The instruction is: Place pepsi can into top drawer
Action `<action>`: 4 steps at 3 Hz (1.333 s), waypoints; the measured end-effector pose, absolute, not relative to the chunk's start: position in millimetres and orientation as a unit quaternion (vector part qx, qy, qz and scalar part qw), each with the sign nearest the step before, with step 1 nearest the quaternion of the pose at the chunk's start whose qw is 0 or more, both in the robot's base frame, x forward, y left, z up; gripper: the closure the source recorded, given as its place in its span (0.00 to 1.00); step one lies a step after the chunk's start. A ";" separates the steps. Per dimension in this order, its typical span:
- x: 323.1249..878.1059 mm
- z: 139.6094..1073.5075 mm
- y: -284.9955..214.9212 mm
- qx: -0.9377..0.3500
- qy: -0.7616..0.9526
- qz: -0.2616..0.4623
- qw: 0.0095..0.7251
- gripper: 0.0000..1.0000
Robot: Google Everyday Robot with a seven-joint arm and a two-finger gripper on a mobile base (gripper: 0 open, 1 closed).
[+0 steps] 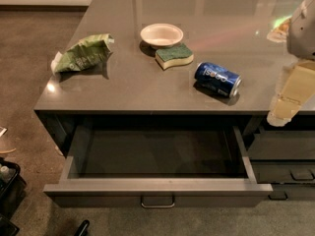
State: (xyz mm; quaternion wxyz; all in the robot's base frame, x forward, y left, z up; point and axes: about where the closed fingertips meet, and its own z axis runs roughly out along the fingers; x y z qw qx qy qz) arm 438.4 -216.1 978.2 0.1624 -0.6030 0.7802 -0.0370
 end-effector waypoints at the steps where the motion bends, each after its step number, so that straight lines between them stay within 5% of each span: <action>1: 438.5 978.2 -216.1 -0.603 0.780 -0.037 0.163 0.00; 2: 490.0 986.0 -216.3 -0.587 0.789 -0.047 0.176 0.00; 4: 507.4 974.9 -238.7 -0.539 0.823 -0.052 0.173 0.00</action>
Offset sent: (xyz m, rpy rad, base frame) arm 0.0491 -0.0017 -0.0014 0.0392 -0.0169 -0.0167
